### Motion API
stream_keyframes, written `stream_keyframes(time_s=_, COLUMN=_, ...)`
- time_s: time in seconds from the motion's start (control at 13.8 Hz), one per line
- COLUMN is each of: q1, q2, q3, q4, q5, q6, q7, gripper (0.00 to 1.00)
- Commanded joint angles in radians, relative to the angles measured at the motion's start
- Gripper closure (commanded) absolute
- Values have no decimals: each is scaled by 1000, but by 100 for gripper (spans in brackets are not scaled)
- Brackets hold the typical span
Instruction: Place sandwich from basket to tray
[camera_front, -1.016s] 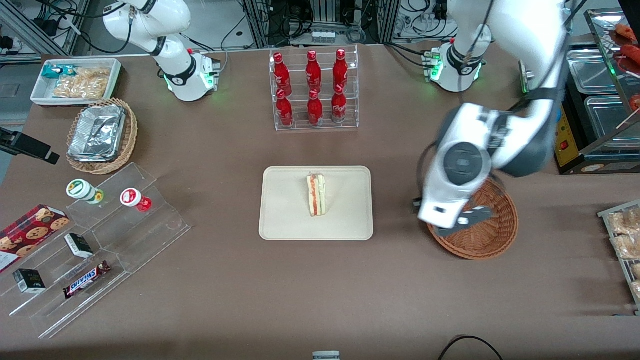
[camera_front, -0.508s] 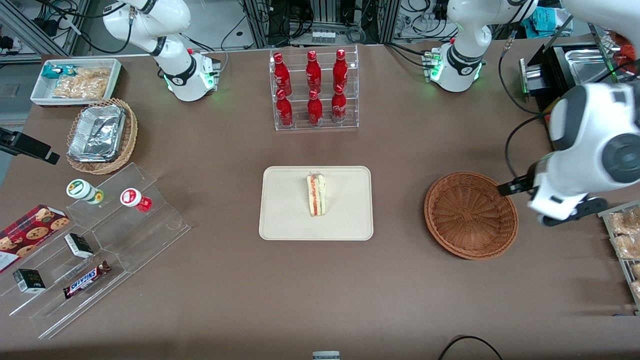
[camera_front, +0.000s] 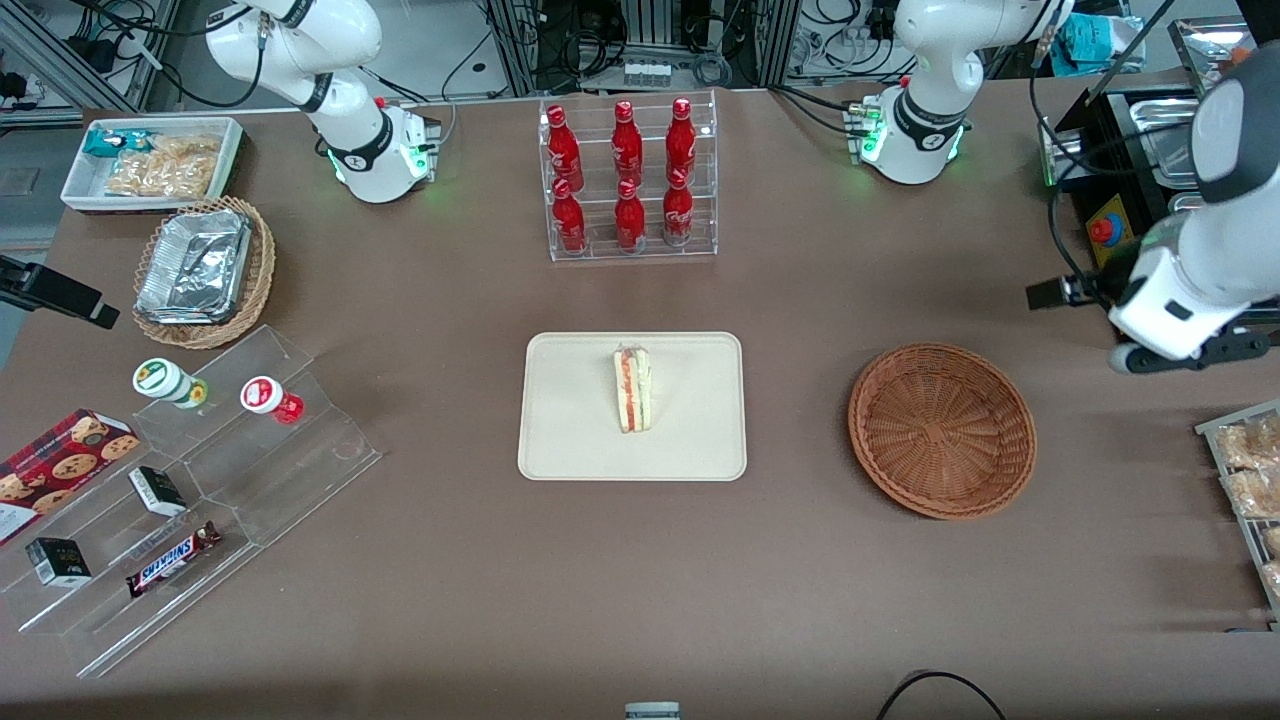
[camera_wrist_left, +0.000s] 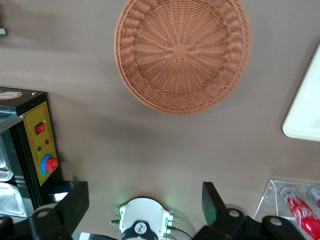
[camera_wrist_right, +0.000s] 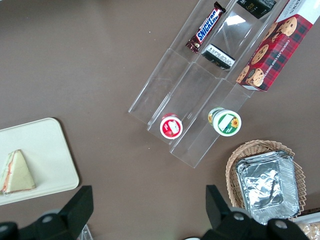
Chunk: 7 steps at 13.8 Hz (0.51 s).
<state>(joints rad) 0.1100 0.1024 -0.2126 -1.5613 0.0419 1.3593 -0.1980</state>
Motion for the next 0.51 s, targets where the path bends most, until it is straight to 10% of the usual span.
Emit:
stream_keyframes(time_s=0.0, q1=-15, q2=31, q3=-11, q4=78, q5=-7, q6=-43, q7=-51, gripper=0)
stream_keyframes(time_s=0.44, q1=-46, q2=16, q3=-7, q4=51, q5=7, q6=-54, q7=-138, gripper=0)
